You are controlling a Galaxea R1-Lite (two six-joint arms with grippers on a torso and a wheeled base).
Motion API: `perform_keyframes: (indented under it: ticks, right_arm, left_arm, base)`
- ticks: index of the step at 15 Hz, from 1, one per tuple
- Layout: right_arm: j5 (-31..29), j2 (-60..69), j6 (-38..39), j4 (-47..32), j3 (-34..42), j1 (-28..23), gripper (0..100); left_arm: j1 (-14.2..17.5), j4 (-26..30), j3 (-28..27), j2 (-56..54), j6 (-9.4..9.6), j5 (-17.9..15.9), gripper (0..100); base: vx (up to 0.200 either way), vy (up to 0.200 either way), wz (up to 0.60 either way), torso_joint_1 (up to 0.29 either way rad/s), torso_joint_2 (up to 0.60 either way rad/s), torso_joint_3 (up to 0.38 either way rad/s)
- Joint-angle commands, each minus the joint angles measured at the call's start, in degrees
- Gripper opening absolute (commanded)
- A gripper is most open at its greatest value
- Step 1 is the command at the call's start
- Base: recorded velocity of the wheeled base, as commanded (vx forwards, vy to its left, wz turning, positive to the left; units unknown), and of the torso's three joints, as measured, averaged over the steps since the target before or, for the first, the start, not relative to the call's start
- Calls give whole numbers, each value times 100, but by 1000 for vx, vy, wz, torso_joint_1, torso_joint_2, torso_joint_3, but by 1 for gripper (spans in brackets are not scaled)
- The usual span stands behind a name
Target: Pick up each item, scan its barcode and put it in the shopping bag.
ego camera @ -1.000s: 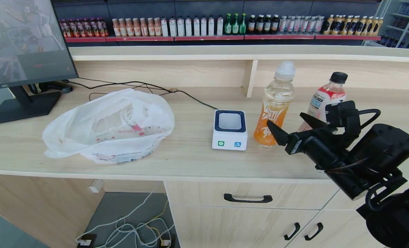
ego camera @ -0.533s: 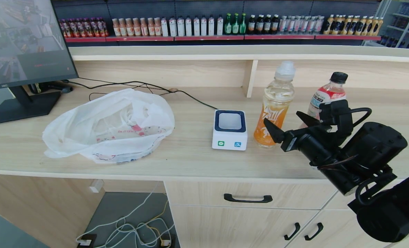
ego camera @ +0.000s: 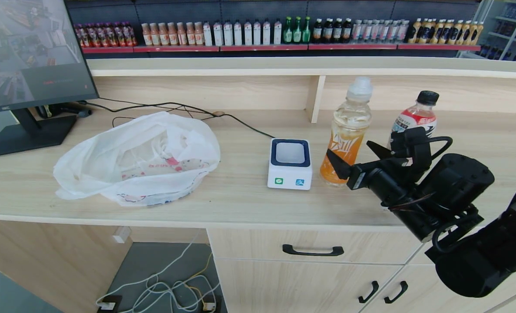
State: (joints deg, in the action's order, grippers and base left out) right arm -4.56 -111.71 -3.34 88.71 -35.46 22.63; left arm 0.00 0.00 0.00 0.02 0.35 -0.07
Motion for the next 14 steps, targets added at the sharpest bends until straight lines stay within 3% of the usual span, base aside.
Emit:
perform_keyframes:
  ticks: [1, 14]
  right_arm:
    - [-1, -79, 0, 15, -84, 5, 100]
    - [-1, -527, -9, 15, -708, 5, 100]
  left_arm:
    - [0, 0, 0, -2, 0, -1, 100]
    - [0, 0, 0, -2, 0, -1, 100]
  base:
    - [0, 0, 0, 0, 0, 0]
    - [0, 0, 0, 0, 0, 0]
